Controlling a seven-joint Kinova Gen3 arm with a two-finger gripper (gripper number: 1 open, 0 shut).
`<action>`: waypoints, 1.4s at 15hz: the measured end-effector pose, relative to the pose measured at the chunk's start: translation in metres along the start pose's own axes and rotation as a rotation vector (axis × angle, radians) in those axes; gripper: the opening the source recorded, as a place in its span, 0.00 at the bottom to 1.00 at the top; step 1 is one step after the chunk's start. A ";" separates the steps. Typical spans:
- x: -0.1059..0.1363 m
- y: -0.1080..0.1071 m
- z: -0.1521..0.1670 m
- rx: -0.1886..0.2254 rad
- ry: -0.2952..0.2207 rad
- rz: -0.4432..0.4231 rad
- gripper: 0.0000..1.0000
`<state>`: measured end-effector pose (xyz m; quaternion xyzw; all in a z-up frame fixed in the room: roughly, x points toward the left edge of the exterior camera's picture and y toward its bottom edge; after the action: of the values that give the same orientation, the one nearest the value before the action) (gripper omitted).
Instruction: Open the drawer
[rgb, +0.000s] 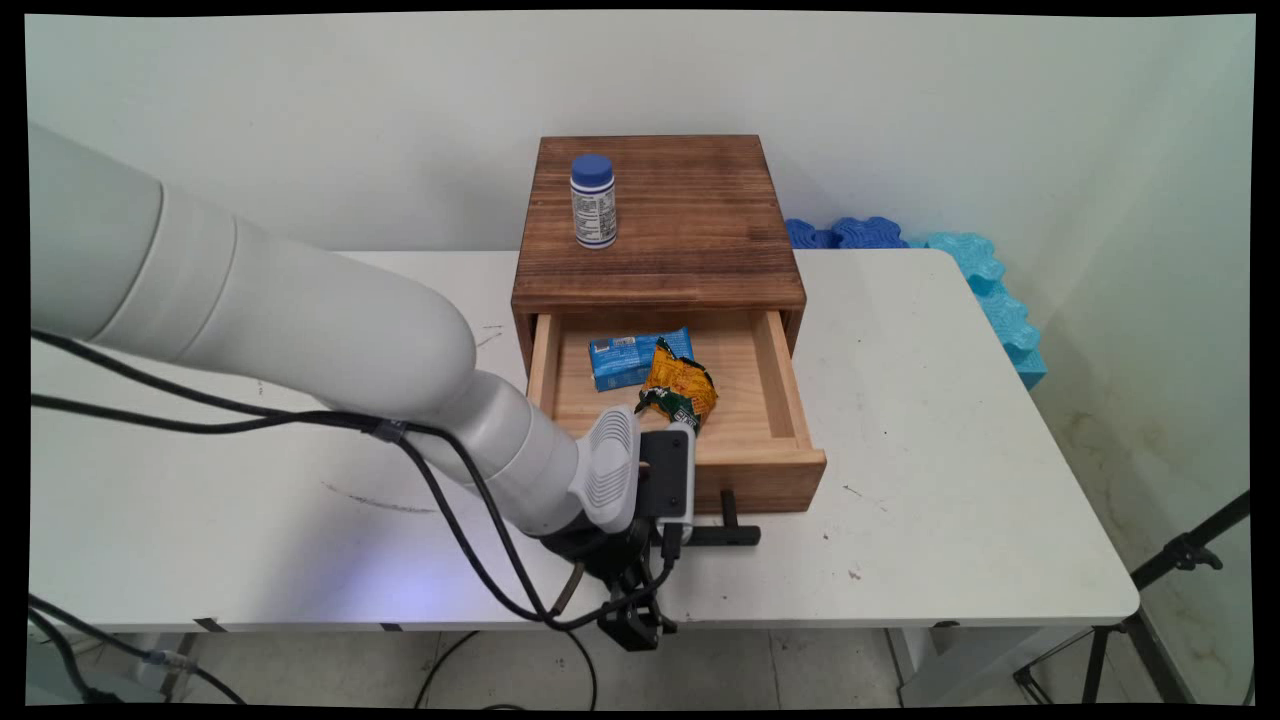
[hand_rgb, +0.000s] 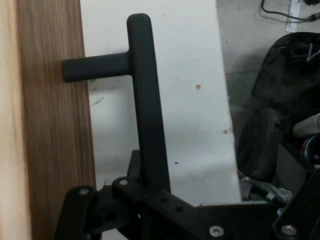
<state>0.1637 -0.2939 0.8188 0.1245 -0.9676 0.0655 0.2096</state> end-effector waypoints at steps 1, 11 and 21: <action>0.001 0.003 -0.001 -0.002 0.000 0.000 1.00; 0.004 0.024 -0.005 -0.019 0.004 0.003 1.00; 0.005 0.030 -0.010 -0.002 0.007 0.026 1.00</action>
<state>0.1554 -0.2641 0.8281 0.1116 -0.9685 0.0677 0.2120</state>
